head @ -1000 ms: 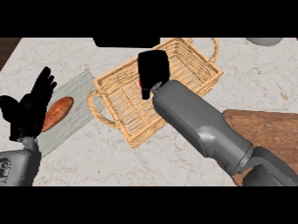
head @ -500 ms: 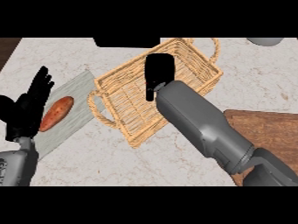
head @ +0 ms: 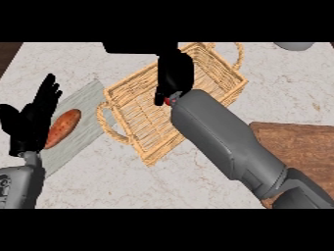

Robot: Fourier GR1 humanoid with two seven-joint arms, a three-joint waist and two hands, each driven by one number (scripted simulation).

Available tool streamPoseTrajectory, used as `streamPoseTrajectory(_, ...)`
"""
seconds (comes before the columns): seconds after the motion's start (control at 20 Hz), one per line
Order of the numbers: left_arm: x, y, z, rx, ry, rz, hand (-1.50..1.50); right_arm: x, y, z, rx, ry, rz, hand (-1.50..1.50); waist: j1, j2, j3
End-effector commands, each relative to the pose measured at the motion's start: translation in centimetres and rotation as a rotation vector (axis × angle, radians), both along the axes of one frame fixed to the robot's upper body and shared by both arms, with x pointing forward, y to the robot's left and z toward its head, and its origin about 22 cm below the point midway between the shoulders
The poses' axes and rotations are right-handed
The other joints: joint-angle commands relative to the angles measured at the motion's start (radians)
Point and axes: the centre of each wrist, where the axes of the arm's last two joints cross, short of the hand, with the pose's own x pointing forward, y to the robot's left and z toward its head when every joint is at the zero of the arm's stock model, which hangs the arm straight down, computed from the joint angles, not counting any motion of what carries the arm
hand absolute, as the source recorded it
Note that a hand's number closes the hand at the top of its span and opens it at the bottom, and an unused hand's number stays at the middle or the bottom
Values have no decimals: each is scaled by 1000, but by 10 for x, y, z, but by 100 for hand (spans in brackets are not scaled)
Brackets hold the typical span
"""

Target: Pick the tomato from the cutting board and place it in the basket

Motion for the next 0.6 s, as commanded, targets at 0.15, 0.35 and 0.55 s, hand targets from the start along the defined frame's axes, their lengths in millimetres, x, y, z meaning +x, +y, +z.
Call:
streamPoseTrajectory(0.15,-6,12,-4,14,-2,18,0,5,-5,33,355,-92,-120,-150,-7,-2,0)
streamPoseTrajectory(0.35,-13,18,0,8,-3,48,0,-6,-36,26,459,-100,-180,-150,-27,-10,1)
streamPoseTrajectory(0.55,-20,9,-13,7,11,46,0,-18,-74,50,577,-116,-198,-150,-43,-14,0)
